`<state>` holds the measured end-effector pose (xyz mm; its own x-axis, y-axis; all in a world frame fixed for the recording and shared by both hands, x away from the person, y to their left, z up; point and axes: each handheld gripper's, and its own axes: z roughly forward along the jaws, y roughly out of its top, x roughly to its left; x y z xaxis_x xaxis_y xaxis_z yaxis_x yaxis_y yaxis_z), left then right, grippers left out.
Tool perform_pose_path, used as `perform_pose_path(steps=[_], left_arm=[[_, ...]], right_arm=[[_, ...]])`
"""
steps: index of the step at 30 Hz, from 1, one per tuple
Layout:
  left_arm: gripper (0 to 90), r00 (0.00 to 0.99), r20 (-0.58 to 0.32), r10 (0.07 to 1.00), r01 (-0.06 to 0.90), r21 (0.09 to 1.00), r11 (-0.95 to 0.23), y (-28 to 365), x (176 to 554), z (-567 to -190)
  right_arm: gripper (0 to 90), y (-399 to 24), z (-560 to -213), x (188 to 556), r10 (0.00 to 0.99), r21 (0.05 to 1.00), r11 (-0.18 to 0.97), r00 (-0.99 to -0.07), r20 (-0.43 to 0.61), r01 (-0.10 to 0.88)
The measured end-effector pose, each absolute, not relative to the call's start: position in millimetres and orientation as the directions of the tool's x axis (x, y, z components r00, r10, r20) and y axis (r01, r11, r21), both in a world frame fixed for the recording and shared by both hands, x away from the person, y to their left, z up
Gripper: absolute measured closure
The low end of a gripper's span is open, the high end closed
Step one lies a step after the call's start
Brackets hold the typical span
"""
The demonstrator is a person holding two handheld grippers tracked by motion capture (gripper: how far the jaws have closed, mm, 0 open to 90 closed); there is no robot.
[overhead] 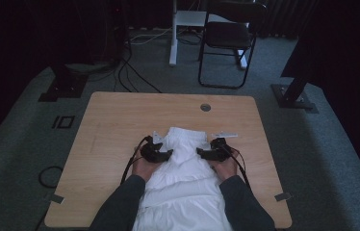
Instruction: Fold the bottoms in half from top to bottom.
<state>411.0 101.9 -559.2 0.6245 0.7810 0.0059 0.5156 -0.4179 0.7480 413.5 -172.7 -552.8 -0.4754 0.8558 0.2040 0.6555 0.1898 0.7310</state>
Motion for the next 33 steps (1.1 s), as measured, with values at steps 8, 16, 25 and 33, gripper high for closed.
perform_pose_path(steps=[8,16,25,33], left_arm=[[55.0,0.639,-0.003,0.769,0.516,0.743,-0.426,100,409,-558],[80.3,0.66,-0.062,0.749,0.544,0.727,-0.419,96,409,-555],[83.7,0.648,-0.053,0.759,0.538,0.738,-0.408,102,421,-538],[83.7,0.646,0.002,0.763,0.439,0.817,-0.374,101,447,-473]], right_arm=[[21.7,-148,-560,414,0.88,0.713,0.318,-0.474,0.023,0.625],[61.6,-140,-554,412,0.855,0.707,0.343,-0.518,0.038,0.618],[84.6,-159,-543,434,0.804,0.73,0.294,-0.573,0.161,0.617],[84.7,-171,-494,457,0.811,0.808,0.252,-0.572,0.125,0.533]])
